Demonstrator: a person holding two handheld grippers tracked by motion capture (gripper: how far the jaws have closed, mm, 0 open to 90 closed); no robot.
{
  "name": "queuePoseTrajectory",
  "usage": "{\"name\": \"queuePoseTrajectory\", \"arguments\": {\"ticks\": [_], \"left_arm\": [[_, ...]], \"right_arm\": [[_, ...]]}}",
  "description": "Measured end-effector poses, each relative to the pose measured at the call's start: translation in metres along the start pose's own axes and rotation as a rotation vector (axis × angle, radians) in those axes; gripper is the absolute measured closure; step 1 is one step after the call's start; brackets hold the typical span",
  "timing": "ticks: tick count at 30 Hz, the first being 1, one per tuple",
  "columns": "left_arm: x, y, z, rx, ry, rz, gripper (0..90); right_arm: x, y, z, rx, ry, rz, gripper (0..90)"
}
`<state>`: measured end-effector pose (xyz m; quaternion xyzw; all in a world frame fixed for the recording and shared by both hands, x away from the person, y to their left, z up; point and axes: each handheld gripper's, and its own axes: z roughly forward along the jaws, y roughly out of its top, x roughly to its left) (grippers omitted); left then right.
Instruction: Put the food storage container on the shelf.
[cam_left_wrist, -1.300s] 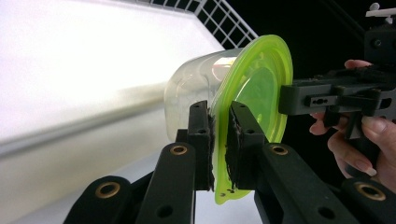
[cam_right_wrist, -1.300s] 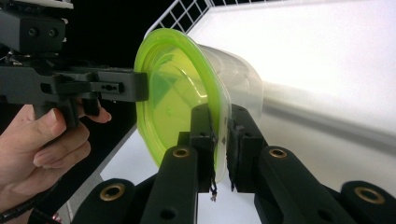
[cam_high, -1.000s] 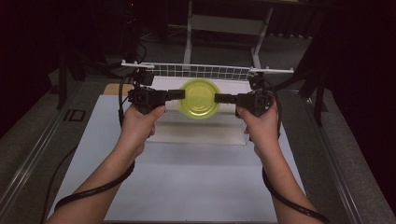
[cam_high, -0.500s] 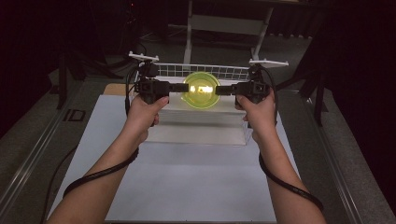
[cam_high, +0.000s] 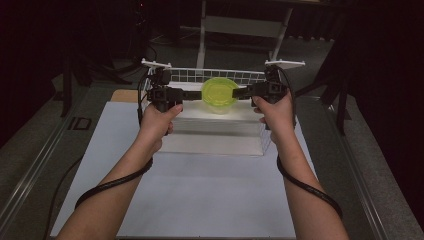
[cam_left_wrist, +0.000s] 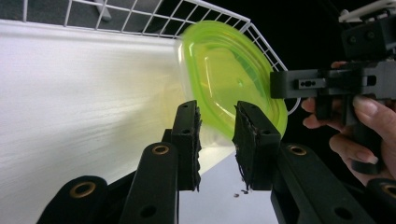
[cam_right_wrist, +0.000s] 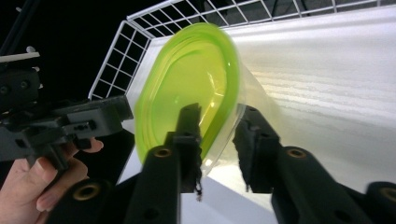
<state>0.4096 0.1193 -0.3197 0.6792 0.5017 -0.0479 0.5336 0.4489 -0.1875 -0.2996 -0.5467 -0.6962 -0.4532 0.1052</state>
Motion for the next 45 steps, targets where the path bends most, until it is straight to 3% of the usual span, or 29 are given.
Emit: {"name": "queuePoseTrajectory", "arguments": {"ticks": [3, 6, 11, 15, 16, 20, 22, 25, 27, 28, 29, 30, 32, 35, 36, 40, 43, 45], "left_arm": [[0.001, -0.001, 0.003, -0.003, 0.002, -0.006, 68.2], [0.001, -0.003, 0.005, -0.003, -0.001, 0.014, 68.1], [0.0, -0.007, 0.005, -0.012, 0.005, 0.032, 64.6], [0.0, -0.013, 0.0, -0.025, 0.0, 0.037, 64.6], [-0.001, -0.015, -0.002, -0.028, 0.005, 0.051, 64.5], [-0.014, -0.025, -0.013, -0.073, 0.047, 0.208, 60.0], [-0.019, -0.032, -0.017, -0.091, 0.043, 0.248, 59.7], [-0.02, -0.04, -0.02, -0.106, 0.003, 0.259, 54.4], [-0.02, -0.046, -0.022, -0.115, -0.042, 0.276, 41.3], [-0.02, -0.046, -0.022, -0.115, -0.042, 0.276, 40.6], [-0.019, -0.055, -0.026, -0.144, -0.097, 0.311, 40.6], [-0.02, -0.059, -0.028, -0.158, -0.122, 0.326, 32.5], [-0.021, -0.07, -0.031, -0.193, -0.146, 0.35, 30.4], [-0.024, -0.084, -0.035, -0.226, -0.14, 0.394, 23.0], [-0.024, -0.087, -0.035, -0.236, -0.136, 0.402, 16.4], [-0.028, -0.102, -0.039, -0.287, -0.108, 0.441, 14.2], [-0.026, -0.109, -0.041, -0.324, -0.144, 0.45, 9.2], [-0.027, -0.113, -0.042, -0.326, -0.121, 0.46, 9.1]], "right_arm": [[-0.003, 0.004, 0.005, 0.002, -0.035, -0.008, 69.7], [-0.005, 0.008, 0.007, -0.009, -0.06, -0.031, 65.3], [-0.006, 0.011, 0.008, -0.026, -0.068, -0.053, 59.0], [0.003, 0.009, 0.003, -0.058, -0.065, -0.101, 51.8], [0.006, 0.008, 0.001, -0.062, -0.068, -0.117, 51.1], [0.018, 0.0, -0.012, -0.107, -0.137, -0.215, 49.2], [0.023, -0.007, -0.018, -0.132, -0.161, -0.263, 49.3], [0.029, -0.022, -0.023, -0.148, -0.13, -0.278, 54.5], [0.033, -0.034, -0.022, -0.141, -0.116, -0.299, 63.7], [0.033, -0.034, -0.022, -0.141, -0.116, -0.299, 63.7], [0.035, -0.04, -0.02, -0.126, -0.115, -0.305, 71.1], [0.038, -0.05, -0.013, -0.092, -0.124, -0.325, 83.1], [0.041, -0.058, -0.004, -0.078, -0.147, -0.348, 88.8], [0.04, -0.062, 0.005, -0.081, -0.144, -0.345, 89.6], [0.039, -0.064, 0.013, -0.088, -0.153, -0.343, 89.7], [0.033, -0.06, 0.022, -0.095, -0.188, -0.318, 89.8], [0.028, -0.056, 0.026, -0.102, -0.198, -0.297, 89.8], [0.026, -0.054, 0.027, -0.107, -0.192, -0.289, 89.7]]}}
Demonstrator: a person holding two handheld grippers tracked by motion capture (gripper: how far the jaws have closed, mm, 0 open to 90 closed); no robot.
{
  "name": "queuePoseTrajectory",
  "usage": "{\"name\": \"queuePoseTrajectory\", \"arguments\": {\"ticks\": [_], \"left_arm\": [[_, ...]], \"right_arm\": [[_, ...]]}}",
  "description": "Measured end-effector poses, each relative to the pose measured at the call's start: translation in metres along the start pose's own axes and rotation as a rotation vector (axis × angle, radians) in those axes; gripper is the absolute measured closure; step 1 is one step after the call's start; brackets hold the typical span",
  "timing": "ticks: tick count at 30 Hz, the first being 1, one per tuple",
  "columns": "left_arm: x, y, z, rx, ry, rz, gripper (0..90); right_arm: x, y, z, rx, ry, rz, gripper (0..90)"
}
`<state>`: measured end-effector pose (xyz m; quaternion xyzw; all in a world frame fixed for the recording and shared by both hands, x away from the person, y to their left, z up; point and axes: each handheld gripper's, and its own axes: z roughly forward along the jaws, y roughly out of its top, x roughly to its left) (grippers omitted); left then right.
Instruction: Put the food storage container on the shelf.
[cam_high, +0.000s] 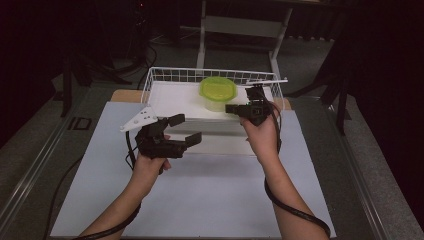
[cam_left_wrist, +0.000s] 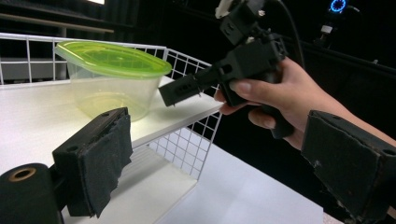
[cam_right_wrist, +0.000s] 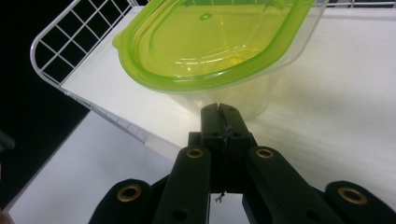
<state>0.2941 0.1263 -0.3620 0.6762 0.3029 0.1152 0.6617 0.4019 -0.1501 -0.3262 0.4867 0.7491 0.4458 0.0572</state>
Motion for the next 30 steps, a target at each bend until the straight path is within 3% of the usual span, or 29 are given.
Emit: {"name": "queuePoseTrajectory", "arguments": {"ticks": [9, 13, 19, 27, 30], "left_arm": [[-0.002, -0.006, -0.005, 0.005, 0.003, 0.025, 9.0], [-0.004, -0.01, -0.007, -0.008, -0.015, 0.031, 9.0], [-0.013, -0.013, -0.009, 0.006, -0.06, 0.068, 9.0], [-0.024, -0.021, -0.013, 0.023, -0.104, 0.096, 2.3], [-0.027, -0.028, -0.016, 0.036, -0.095, 0.122, 2.3]], "right_arm": [[-0.003, 0.002, 0.005, 0.004, -0.012, 0.011, 89.2], [0.0, -0.006, 0.0, -0.005, 0.005, -0.006, 80.9], [0.015, -0.027, -0.02, -0.064, 0.047, -0.08, 57.4], [0.024, -0.066, -0.04, -0.171, 0.088, -0.183, 14.8], [0.025, -0.084, -0.043, -0.179, 0.074, -0.21, 13.0]]}}
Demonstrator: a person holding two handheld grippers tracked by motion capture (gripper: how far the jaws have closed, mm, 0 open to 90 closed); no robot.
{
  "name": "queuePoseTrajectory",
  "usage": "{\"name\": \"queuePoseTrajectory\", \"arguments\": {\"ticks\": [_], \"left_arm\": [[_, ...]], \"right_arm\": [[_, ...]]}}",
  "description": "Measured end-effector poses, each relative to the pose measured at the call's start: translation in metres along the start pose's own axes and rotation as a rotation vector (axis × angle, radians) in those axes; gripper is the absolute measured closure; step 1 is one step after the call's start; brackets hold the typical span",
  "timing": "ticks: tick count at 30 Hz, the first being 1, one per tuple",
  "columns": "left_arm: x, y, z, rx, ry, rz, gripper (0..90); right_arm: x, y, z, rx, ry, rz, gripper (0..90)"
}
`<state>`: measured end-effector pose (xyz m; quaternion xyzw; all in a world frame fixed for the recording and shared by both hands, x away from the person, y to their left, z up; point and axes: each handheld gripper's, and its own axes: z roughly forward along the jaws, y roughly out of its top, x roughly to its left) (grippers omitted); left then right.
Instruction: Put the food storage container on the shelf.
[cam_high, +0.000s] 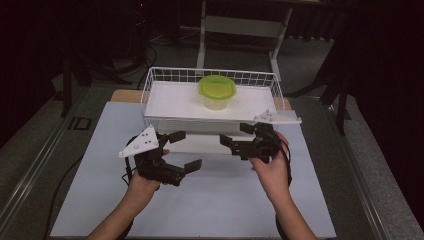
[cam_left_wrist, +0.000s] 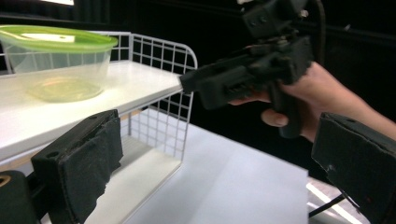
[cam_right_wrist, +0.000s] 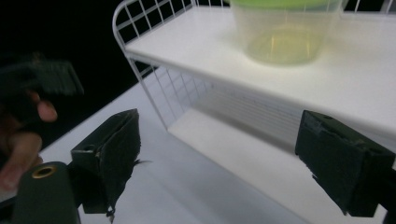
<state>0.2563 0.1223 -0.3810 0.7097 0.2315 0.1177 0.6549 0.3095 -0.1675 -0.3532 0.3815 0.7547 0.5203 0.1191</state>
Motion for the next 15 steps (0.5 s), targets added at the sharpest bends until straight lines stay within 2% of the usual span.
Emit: {"name": "queuePoseTrajectory", "arguments": {"ticks": [3, 5, 7, 10, 14, 15], "left_arm": [[-0.004, -0.007, -0.001, 0.017, -0.011, 0.017, 2.3], [-0.008, -0.011, -0.002, 0.01, -0.012, 0.026, 2.3], [-0.009, -0.013, -0.003, 0.013, -0.018, 0.028, 2.3], [-0.015, -0.021, -0.005, 0.028, -0.012, 0.063, 2.3], [-0.012, -0.033, -0.006, 0.044, -0.002, 0.056, 2.3], [-0.011, -0.037, -0.007, 0.047, -0.002, 0.049, 2.4]], "right_arm": [[0.0, -0.016, -0.004, -0.022, 0.017, -0.001, 11.2], [-0.001, -0.026, -0.004, -0.033, 0.016, -0.01, 11.3], [0.0, -0.031, -0.004, -0.029, 0.0, -0.022, 11.4], [-0.002, -0.049, -0.006, -0.025, -0.018, -0.045, 11.6], [-0.003, -0.064, -0.008, -0.033, -0.032, -0.078, 13.2], [-0.004, -0.068, -0.008, -0.036, -0.023, -0.087, 13.1]]}}
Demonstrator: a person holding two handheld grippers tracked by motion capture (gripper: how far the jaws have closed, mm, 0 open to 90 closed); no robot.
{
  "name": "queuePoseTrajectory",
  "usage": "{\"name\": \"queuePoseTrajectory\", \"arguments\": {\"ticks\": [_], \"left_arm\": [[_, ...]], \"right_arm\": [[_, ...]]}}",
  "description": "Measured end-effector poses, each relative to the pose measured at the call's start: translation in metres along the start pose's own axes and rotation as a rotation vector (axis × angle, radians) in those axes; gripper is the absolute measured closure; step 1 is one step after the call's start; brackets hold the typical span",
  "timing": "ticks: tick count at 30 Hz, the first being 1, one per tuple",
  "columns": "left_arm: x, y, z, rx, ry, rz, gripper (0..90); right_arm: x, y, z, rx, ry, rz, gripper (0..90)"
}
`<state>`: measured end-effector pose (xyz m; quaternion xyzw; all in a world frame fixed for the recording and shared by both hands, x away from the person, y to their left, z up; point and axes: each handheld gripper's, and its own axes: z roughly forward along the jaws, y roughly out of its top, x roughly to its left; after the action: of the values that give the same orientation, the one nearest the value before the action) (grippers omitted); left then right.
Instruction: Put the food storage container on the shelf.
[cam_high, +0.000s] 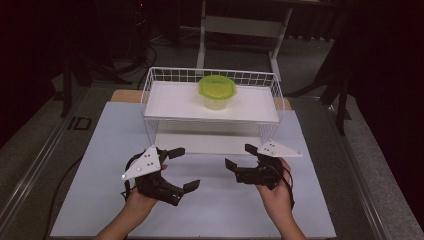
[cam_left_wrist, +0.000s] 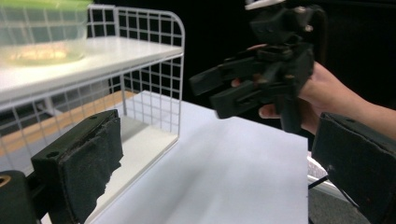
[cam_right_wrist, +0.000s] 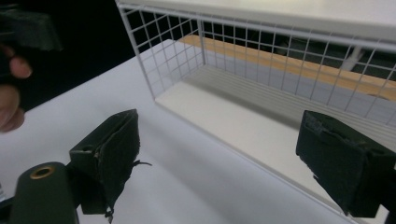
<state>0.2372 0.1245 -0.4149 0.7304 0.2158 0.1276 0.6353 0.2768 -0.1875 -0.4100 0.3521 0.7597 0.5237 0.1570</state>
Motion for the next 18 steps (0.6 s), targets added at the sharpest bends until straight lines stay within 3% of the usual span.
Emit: {"name": "queuePoseTrajectory", "arguments": {"ticks": [7, 15, 18], "left_arm": [[0.006, -0.023, -0.01, 0.03, 0.02, -0.014, 2.4], [0.012, -0.048, -0.025, 0.056, 0.048, -0.026, 2.4], [0.013, -0.057, -0.03, 0.073, 0.056, -0.028, 2.4]], "right_arm": [[-0.001, -0.028, -0.005, 0.006, -0.013, -0.043, 13.2], [-0.006, -0.056, -0.013, 0.026, -0.044, -0.052, 13.4], [-0.011, -0.065, -0.018, 0.029, -0.049, -0.028, 13.4]]}}
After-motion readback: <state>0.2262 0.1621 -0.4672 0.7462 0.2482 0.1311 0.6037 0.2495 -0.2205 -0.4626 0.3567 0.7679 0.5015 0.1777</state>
